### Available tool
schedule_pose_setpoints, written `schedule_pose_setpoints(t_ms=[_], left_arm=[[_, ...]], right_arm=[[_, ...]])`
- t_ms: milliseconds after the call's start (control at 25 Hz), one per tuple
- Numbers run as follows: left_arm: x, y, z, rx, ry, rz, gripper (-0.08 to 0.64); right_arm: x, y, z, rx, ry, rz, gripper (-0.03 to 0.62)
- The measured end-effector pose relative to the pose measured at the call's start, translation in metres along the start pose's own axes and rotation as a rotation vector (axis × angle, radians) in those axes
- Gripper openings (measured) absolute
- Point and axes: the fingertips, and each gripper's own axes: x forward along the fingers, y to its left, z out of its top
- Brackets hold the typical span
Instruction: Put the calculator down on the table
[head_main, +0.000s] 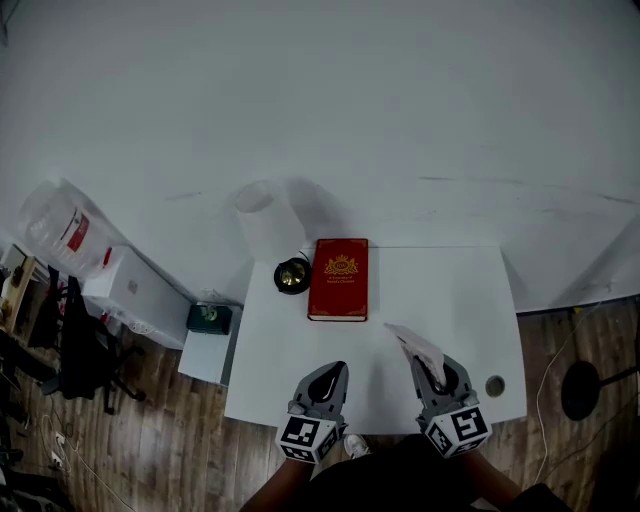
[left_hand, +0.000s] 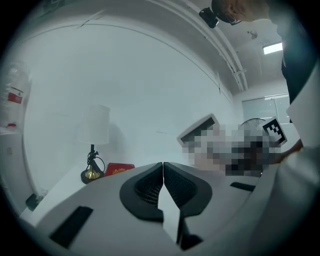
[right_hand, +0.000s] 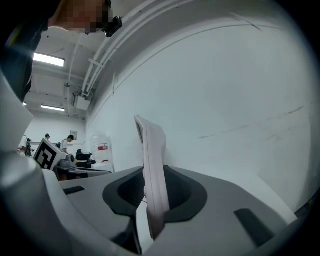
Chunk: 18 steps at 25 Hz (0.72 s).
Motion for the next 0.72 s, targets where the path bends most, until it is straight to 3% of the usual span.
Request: schedule_pose_setpoints(t_ms=[360, 720], left_arm=[[0.024, -0.008, -0.022, -0.014, 0.07, -0.061, 0.023], [0.037, -0.013, -0.053, -0.035, 0.124, -0.038, 0.023]], right_arm=[[-0.002, -0.028, -0.035, 0.035, 0.088, -0.071, 0.104], [-0.006, -0.058, -0.089, 0.113, 0.212, -0.102, 0.104]])
